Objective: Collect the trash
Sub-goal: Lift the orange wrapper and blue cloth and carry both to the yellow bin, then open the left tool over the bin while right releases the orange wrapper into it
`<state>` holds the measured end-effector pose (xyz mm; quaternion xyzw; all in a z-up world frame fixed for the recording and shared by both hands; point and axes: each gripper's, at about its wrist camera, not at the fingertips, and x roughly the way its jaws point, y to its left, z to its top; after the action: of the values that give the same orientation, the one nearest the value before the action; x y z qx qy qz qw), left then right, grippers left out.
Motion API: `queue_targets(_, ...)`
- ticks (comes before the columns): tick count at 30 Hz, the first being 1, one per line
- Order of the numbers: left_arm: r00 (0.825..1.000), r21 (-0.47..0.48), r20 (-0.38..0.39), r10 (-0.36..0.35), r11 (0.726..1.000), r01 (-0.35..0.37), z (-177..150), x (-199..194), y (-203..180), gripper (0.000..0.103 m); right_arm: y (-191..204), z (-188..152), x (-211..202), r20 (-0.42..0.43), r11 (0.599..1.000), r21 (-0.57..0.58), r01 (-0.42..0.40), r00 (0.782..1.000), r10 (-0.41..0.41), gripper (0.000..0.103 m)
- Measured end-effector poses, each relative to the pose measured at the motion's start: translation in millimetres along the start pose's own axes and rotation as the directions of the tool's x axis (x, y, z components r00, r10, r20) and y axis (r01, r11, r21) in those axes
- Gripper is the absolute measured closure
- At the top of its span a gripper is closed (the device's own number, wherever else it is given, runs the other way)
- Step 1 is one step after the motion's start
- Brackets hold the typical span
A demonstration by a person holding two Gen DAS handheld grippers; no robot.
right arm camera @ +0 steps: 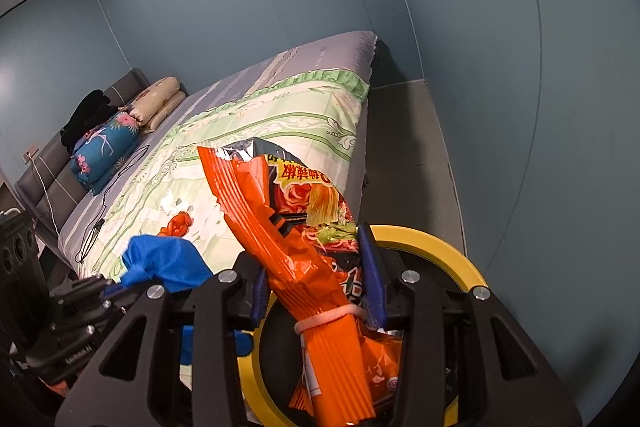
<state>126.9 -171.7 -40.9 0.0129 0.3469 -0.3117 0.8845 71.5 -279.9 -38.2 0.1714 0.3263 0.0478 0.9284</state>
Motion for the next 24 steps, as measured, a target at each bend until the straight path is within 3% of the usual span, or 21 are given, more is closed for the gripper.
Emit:
queue_targets(10,0.998,0.028,-0.053,-0.017,0.999,0.019,-11.5,18.8,-11.7,0.093,-6.1,-1.9,9.2,-0.019,1.000,0.025,-0.007,1.000,0.008,0.064)
queue_targets(18,0.997,0.015,-0.068,-0.022,1.000,0.023,-14.7,23.8,-9.8,0.092,-14.9,-1.7,7.6,-0.013,0.999,0.047,-0.019,1.000,0.020,0.055)
queue_targets(21,0.997,0.009,-0.070,-0.023,1.000,0.024,-14.1,24.9,-9.8,0.083,-18.0,-1.2,5.1,-0.004,0.998,0.060,-0.014,1.000,0.014,0.050)
queue_targets(24,0.998,0.001,-0.057,-0.026,1.000,0.026,-15.6,19.8,-7.7,0.063,-21.2,0.0,3.4,0.004,0.998,0.067,-0.003,1.000,0.003,0.050)
